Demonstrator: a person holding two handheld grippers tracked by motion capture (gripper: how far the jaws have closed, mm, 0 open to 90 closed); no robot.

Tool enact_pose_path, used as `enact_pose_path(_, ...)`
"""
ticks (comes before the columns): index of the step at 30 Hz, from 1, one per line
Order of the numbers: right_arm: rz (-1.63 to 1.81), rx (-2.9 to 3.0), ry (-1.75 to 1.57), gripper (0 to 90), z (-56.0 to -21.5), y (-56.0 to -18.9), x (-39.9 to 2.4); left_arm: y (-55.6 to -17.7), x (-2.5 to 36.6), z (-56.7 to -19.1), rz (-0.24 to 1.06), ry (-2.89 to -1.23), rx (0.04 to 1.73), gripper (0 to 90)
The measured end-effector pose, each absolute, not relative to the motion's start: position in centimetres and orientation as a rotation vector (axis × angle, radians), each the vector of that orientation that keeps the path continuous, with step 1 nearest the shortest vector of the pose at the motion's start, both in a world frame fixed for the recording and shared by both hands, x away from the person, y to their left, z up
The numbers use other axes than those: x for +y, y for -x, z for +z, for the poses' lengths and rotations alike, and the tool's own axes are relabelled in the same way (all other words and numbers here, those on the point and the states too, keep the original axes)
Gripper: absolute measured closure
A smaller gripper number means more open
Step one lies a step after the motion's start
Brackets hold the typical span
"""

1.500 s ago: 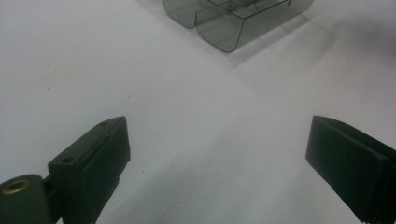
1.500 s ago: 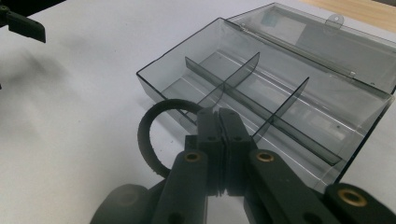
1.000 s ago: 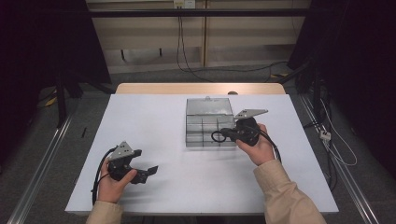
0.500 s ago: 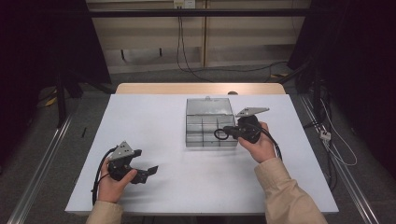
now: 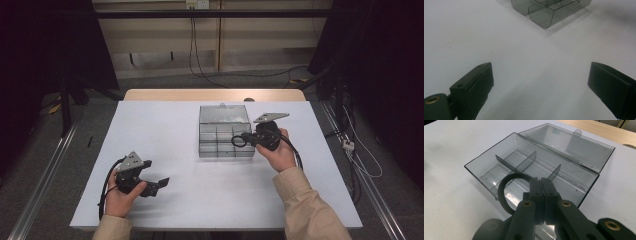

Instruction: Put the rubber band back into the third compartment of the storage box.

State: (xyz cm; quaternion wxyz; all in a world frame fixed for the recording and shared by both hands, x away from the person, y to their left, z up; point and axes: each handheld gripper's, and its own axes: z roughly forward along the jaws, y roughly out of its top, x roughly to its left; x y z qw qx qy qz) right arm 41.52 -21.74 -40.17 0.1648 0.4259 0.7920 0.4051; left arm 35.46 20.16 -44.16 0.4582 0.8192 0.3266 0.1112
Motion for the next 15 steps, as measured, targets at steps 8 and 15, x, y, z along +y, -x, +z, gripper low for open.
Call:
enact_pose_path(8,1.143,2.251,-1.224,88.3,-40.40,-41.96,-21.81,-35.47,20.15,-44.17,0.273,-2.021,0.806,6.4)
enact_pose_path(15,1.137,2.239,-1.238,88.3,-40.70,-42.43,-21.91,-35.49,20.18,-44.17,0.275,-2.019,0.806,6.4)
